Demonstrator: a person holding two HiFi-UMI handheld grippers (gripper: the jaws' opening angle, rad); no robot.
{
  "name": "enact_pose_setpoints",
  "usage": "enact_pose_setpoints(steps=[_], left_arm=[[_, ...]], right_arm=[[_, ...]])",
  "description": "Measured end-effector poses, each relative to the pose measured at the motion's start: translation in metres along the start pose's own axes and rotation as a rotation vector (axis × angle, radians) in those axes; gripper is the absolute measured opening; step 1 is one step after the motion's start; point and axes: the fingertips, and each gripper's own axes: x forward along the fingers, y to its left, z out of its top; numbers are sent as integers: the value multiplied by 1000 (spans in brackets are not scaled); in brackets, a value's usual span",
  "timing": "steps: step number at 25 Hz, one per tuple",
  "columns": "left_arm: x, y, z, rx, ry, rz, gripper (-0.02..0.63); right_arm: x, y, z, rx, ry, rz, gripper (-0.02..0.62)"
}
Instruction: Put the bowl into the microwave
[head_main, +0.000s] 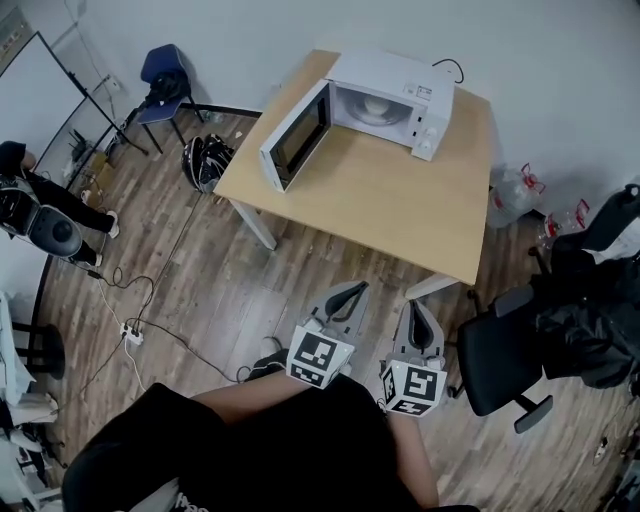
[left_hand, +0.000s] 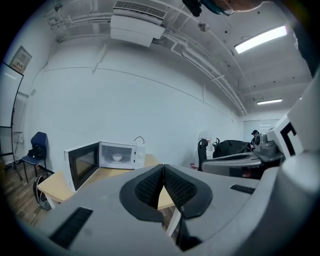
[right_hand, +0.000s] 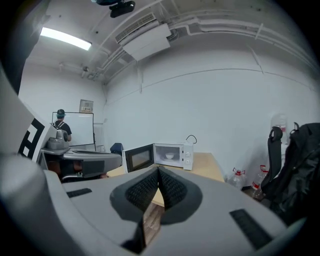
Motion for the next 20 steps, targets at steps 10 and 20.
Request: enact_pose_setpoints(steps=[10, 20], left_arm=[[-29, 36, -3, 3, -3, 56, 12], [-34, 44, 12, 30, -24, 57, 12]], right_arm=[[6, 27, 8, -44, -28, 14, 60], [6, 37, 10, -48, -19, 16, 60]])
